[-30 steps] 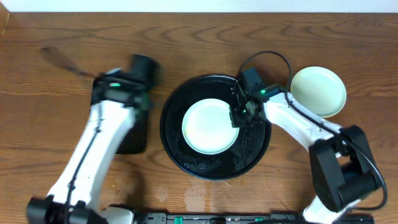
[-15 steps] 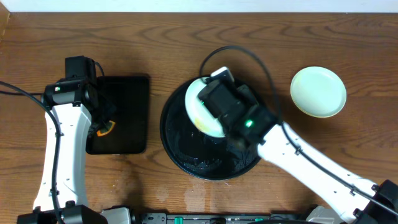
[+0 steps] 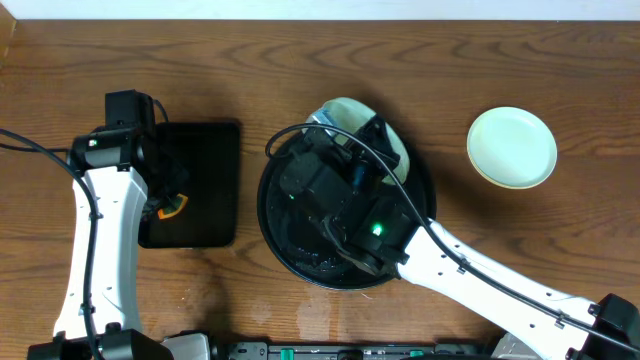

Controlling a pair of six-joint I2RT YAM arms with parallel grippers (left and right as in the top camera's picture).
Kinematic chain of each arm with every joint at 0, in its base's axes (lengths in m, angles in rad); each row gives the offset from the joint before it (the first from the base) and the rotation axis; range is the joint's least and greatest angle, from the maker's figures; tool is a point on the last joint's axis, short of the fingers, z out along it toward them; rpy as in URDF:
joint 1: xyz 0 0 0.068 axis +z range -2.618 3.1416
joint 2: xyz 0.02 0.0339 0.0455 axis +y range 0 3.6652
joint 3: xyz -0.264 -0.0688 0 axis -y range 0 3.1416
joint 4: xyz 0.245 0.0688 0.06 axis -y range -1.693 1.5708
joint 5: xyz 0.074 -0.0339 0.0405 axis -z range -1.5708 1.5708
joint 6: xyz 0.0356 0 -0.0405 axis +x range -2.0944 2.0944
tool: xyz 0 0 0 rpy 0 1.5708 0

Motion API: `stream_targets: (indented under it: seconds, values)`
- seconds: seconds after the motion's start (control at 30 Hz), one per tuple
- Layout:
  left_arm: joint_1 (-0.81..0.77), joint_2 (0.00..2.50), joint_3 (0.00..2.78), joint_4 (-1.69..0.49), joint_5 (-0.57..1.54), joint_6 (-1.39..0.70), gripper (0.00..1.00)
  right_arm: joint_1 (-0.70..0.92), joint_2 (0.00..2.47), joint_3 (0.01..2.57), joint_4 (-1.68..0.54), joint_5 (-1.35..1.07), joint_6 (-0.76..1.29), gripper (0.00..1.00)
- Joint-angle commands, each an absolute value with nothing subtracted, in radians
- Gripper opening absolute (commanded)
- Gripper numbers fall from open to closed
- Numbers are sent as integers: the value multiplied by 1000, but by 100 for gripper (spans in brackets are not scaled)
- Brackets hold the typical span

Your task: Clean dirty plates on tray and stack at the side

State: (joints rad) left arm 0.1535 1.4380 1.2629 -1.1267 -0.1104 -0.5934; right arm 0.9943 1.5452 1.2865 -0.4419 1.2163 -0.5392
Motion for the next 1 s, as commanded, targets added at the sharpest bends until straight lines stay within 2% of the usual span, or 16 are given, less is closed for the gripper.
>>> stream_targets:
  seconds: [0.0,0.2,0.33,0.43,0.67,0.83,0.97]
  values:
    - [157,1437,1251,-1133,-115,-575,8,995,1530,1302,-429,1297,-637,1]
    - [157,1437,1251,-1132,-116,-570,8,994,1530,1302,-429,1291,-593,1]
    - [157,1437,1251,-1132,-116,-568,8,952,1530,1301,-461,1236,-390,1]
    - [157,1437,1251,-1133,-115,-556,8,871,1530,1301,-561,1082,-199,1]
    - [157,1437,1251,-1132,-116,-553,8,520,1530,1301,-697,492,123,1]
    - [157,1437,1251,-1132,-116,-553,8,178,1530,1301,-685,-2,145,1]
    - [157,1437,1251,-1132,-116,-553,8,-75,1530,1277,-689,-151,145,1]
